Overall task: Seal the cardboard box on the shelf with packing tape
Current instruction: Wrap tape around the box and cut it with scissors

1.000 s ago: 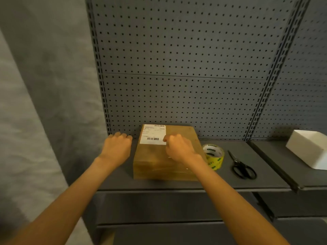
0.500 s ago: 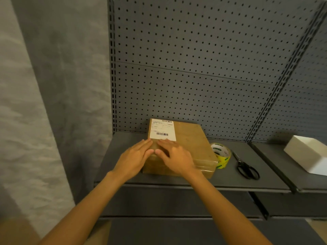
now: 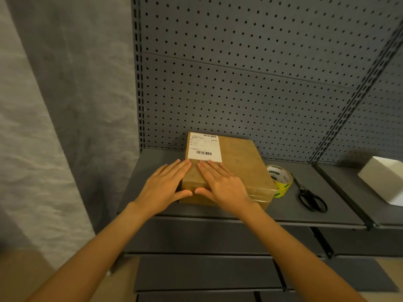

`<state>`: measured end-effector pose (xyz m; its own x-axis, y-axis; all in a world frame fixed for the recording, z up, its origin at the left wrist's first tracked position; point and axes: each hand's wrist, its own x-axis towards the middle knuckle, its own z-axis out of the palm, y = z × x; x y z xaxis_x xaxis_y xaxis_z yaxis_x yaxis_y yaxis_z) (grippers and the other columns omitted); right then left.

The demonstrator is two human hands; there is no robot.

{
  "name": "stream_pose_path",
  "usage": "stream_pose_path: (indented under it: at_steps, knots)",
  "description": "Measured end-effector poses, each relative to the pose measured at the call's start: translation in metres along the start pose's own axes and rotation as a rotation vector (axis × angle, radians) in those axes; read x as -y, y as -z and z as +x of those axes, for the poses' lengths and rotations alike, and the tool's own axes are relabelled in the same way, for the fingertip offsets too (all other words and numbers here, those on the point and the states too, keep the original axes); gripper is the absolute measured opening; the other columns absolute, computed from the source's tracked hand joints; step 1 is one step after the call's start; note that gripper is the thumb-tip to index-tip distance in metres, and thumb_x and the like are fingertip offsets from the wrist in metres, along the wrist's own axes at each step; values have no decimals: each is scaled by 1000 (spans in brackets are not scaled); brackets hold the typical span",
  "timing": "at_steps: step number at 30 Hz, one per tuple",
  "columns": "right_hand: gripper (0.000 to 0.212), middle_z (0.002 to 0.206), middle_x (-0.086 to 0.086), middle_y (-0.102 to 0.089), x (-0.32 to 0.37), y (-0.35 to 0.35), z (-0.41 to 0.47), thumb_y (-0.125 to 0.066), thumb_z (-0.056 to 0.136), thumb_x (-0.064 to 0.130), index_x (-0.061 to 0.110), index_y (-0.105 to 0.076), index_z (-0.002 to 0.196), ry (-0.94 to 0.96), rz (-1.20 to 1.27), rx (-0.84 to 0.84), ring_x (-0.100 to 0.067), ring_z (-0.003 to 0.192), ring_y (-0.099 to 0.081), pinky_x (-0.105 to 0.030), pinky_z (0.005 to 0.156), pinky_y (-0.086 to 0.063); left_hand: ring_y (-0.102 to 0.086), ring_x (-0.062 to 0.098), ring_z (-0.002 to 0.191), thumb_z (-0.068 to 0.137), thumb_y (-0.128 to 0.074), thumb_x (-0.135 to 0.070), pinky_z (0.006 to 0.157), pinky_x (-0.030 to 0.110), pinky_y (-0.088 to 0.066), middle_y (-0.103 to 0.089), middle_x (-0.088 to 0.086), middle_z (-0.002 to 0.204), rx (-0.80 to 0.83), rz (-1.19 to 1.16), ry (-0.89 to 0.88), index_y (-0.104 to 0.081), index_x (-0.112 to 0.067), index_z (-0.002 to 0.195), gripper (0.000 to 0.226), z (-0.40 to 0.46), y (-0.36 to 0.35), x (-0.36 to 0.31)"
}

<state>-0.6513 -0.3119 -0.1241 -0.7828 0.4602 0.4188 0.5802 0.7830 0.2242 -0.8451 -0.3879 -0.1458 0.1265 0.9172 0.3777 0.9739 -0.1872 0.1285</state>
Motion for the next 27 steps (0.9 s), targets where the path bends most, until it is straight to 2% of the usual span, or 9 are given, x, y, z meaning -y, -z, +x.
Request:
stream_pose_path:
  at_steps: [4,6,8,11,13,15,19,24,27]
  knots:
    - [79,137,-10,-53,-1,3,1,-33,83,64,7,-47,136,-2,-5,108,-25,127,-50,-45,100,-47,-22,20,143,79,-43,-64,114,39,-22,-24,1,155,-1,42,-1,-21,-16,150,88,-1,2,0]
    - [83,144,-11,-45,0,6,1,-44,82,64,7,-39,142,3,19,159,-27,134,-42,-48,104,-43,-26,22,141,75,-56,-62,112,45,-31,-28,2,153,8,84,-11,-25,-14,149,94,-2,3,0]
    - [93,154,-10,-28,-1,7,2,-60,79,58,9,-23,149,20,39,231,-25,143,-25,-47,114,-28,-26,23,141,62,-77,-53,111,45,-30,-28,3,154,47,93,-7,-24,-12,149,110,-2,1,1]
    - [107,159,-3,-10,1,14,1,-70,74,53,15,-6,152,5,39,297,-19,147,-6,-37,119,-6,-23,23,142,56,-85,-44,113,42,-25,-24,1,155,49,58,21,-19,-14,150,118,-3,1,-3]
    - [101,159,0,-12,3,16,1,-57,77,66,18,-9,152,-46,99,275,-15,147,-6,-36,119,-6,-19,22,144,60,-85,-40,115,41,-21,-19,0,157,40,13,29,-14,-16,150,117,-3,2,-4]
    - [90,157,3,-21,8,19,4,-31,80,76,21,-19,150,-153,198,240,-12,146,-12,-34,118,-8,-15,20,145,61,-85,-37,116,39,-19,-16,-1,157,47,-22,29,-12,-17,151,117,-4,3,-5]
    - [86,149,3,-39,15,19,9,-4,81,70,22,-38,143,-252,272,133,-12,141,-28,-32,116,-18,-17,20,145,62,-84,-37,116,39,-21,-16,-3,157,34,-18,37,-12,-19,151,116,-4,3,-5]
    - [91,153,-6,-31,1,16,4,-4,80,69,13,-27,148,-47,152,210,-21,143,-26,-33,116,-14,-20,21,144,61,-84,-40,115,40,-23,-18,-3,157,22,1,25,-14,-19,151,116,-3,1,-2]
    - [82,155,-9,-24,0,15,1,-34,87,62,11,-20,150,0,95,227,-23,144,-21,-34,116,-9,-15,18,145,67,-77,-49,116,37,-17,-14,-5,158,46,2,25,-9,-22,151,112,-3,3,-1]
